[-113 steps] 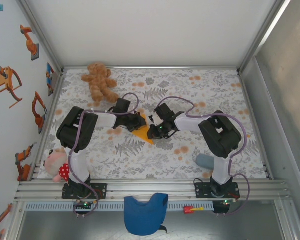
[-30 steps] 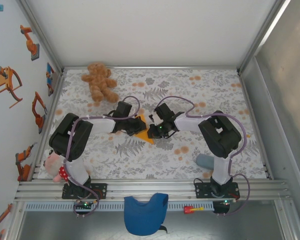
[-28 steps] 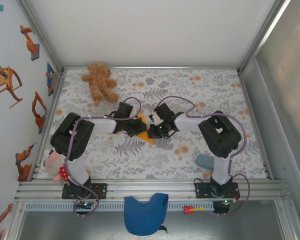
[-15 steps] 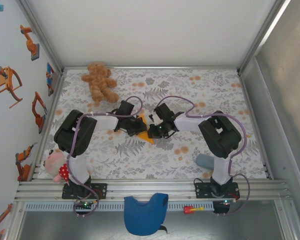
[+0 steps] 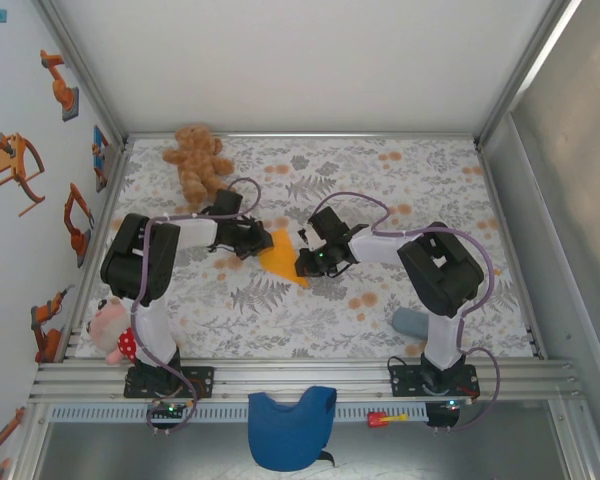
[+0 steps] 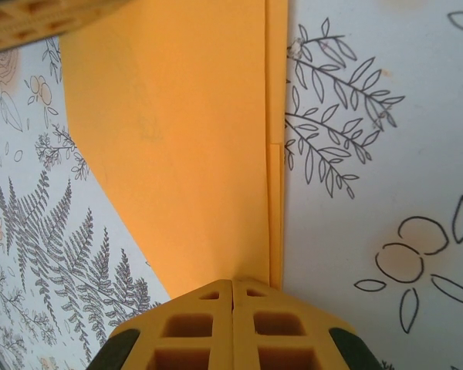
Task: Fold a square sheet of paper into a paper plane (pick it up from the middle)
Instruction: Fourth fold the wing at the center of the table.
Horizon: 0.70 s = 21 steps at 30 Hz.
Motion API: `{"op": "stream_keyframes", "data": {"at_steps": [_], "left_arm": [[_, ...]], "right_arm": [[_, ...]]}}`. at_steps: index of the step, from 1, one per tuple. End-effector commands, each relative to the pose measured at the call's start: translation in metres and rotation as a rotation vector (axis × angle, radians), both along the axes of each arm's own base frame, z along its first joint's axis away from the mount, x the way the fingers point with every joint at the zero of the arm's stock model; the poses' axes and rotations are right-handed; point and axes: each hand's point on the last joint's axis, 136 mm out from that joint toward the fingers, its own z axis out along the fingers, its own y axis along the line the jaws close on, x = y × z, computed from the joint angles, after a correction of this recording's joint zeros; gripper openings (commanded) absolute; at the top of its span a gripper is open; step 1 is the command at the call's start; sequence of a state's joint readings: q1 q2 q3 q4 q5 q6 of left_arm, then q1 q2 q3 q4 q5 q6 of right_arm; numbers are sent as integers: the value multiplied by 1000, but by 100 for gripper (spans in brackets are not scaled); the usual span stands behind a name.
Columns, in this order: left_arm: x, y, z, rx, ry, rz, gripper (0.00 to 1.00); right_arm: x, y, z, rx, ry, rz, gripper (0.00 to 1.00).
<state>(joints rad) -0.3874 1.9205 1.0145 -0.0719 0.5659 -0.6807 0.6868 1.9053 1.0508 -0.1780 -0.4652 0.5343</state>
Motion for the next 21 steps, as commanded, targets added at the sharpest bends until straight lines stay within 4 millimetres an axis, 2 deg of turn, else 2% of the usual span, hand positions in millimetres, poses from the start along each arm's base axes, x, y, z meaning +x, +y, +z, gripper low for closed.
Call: {"op": "stream_keyframes", "data": {"at_steps": [1, 9, 13, 16, 21], "left_arm": [[20, 44, -23, 145, -19, 82, 9], [35, 72, -24, 199, -23, 144, 9], [43, 79, -14, 226, -46, 160, 9], [45, 76, 5, 210, -60, 154, 10], [40, 82, 59, 200, -148, 190, 12]], "right_arm": [[-45, -83, -71, -384, 175, -75, 0], [-43, -81, -69, -375, 168, -84, 0], [-39, -74, -65, -344, 159, -91, 0], [-29, -60, -52, -272, 129, -97, 0], [-1, -16, -2, -39, 30, -88, 0]]}}
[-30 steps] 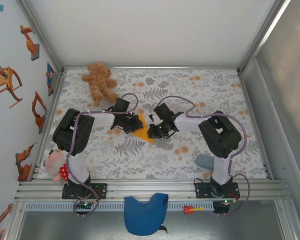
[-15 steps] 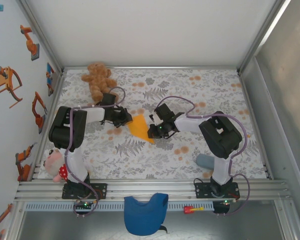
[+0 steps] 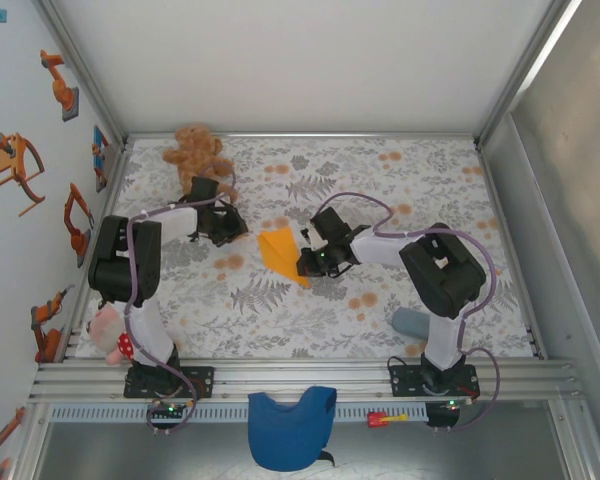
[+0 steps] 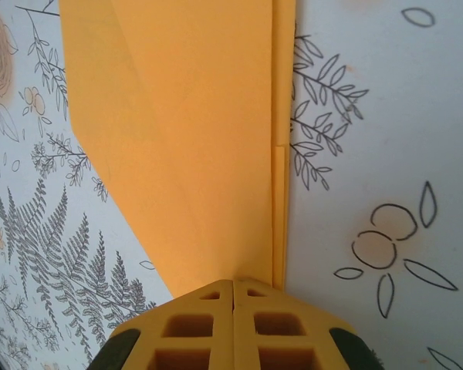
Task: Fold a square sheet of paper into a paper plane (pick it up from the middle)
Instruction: Fourth fold the wing at the center of the table, then pick up the paper from the center of the table.
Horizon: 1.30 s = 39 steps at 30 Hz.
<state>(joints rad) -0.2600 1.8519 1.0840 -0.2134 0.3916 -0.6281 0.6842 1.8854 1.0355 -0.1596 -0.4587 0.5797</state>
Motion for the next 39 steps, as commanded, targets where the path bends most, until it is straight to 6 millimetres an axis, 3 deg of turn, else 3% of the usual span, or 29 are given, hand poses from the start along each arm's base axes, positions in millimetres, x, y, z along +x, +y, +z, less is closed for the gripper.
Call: {"op": "stream_keyframes", "data": {"at_steps": [1, 5, 9, 14, 18, 28, 36, 39], "left_arm": [[-6, 14, 46, 45, -87, 27, 13], [-24, 11, 74, 16, -147, 48, 19], [-47, 6, 79, 2, -167, 73, 32], [-67, -6, 77, -102, -177, 121, 51], [-77, -16, 71, -184, -175, 154, 57], [-82, -28, 57, -206, -141, 135, 59], [-82, -31, 56, -205, -141, 118, 59], [-82, -33, 58, -216, -144, 108, 59]], "right_arm": [[1, -8, 3, -15, 8, -40, 0], [17, 13, 47, 111, -75, -24, 0], [30, 16, 74, 166, -154, -48, 16], [42, 0, 63, 129, -177, -77, 31], [46, -4, 56, 116, -197, -48, 37], [46, 14, 40, 128, -168, 92, 32], [47, 24, 39, 167, -158, 133, 19], [48, 27, 44, 184, -169, 142, 9]]}}
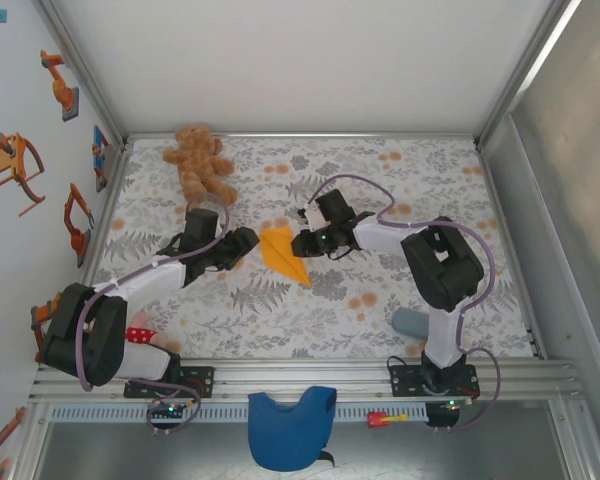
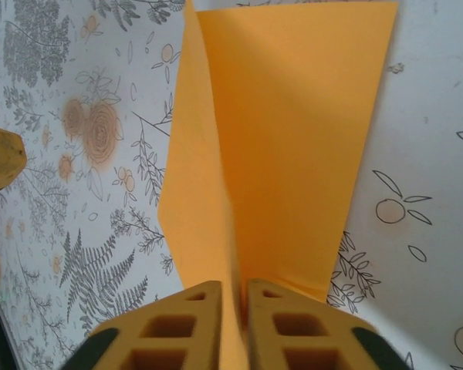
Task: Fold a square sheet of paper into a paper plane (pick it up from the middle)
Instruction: Pick up the paper from the center of the table, then turn over the paper at the center of the table.
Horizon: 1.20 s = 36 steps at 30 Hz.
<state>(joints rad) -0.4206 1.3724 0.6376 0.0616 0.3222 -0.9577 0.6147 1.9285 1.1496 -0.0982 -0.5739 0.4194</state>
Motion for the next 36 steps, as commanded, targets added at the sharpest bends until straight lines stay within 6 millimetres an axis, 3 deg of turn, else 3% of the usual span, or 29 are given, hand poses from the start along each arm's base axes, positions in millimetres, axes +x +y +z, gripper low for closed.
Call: {"op": "stream_keyframes", "data": {"at_steps": [1, 3, 7, 14, 19, 25, 36], "left_arm": [[1, -9, 9, -37, -19, -29, 58], [2, -12, 15, -55, -39, -40, 58], [3, -19, 35, -111, -96, -69, 59], [4, -39, 79, -259, -220, -137, 72], [6, -53, 107, -341, -309, -195, 74], [9, -68, 119, -403, -347, -262, 68], [1, -80, 136, -440, -424, -357, 44]], "right_arm": [[4, 10, 12, 43, -26, 35, 6], [5, 12, 22, 67, -46, 36, 0], [10, 14, 59, 156, -101, 16, 0], [14, 14, 128, 364, -136, -28, 0], [10, 16, 157, 489, -93, -30, 0], [7, 18, 179, 593, -45, -25, 0], [13, 12, 180, 619, -4, -58, 0]]}}
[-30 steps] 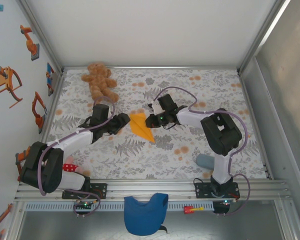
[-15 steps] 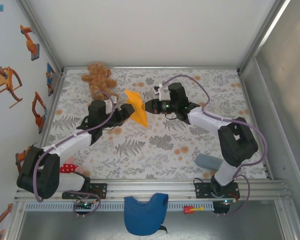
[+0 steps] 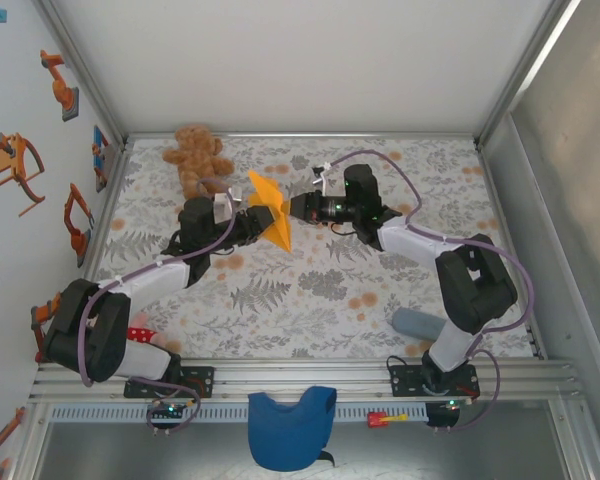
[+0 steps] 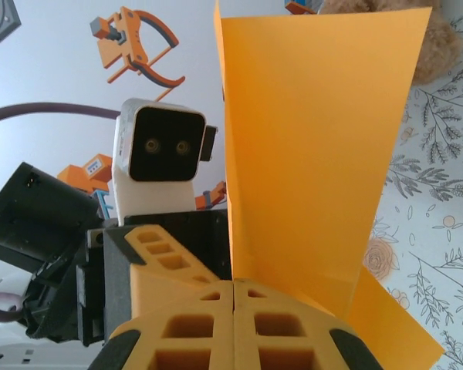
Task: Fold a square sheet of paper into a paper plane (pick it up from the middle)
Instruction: Turn over the paper at the center of the table.
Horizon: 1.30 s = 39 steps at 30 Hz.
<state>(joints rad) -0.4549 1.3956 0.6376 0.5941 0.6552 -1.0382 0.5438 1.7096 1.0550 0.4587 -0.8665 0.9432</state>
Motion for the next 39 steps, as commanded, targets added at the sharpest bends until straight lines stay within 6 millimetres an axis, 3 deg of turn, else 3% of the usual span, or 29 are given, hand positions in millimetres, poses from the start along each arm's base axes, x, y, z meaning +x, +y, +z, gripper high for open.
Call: {"op": "stream_keyframes", "data": {"at_steps": [1, 29, 33, 39], "left_arm": [[-6, -9, 32, -36, -120, -61, 44], [-10, -7, 35, -28, -158, -56, 20], [-8, -7, 33, -16, -149, -48, 16], [-7, -2, 24, 37, -132, -25, 13]], "right_arm": [[0, -3, 9, 35, 1, 6, 0], [6, -10, -6, 22, 49, -23, 3], [7, -12, -5, 21, 44, -32, 8], [13, -32, -16, -91, 0, -126, 28]]}}
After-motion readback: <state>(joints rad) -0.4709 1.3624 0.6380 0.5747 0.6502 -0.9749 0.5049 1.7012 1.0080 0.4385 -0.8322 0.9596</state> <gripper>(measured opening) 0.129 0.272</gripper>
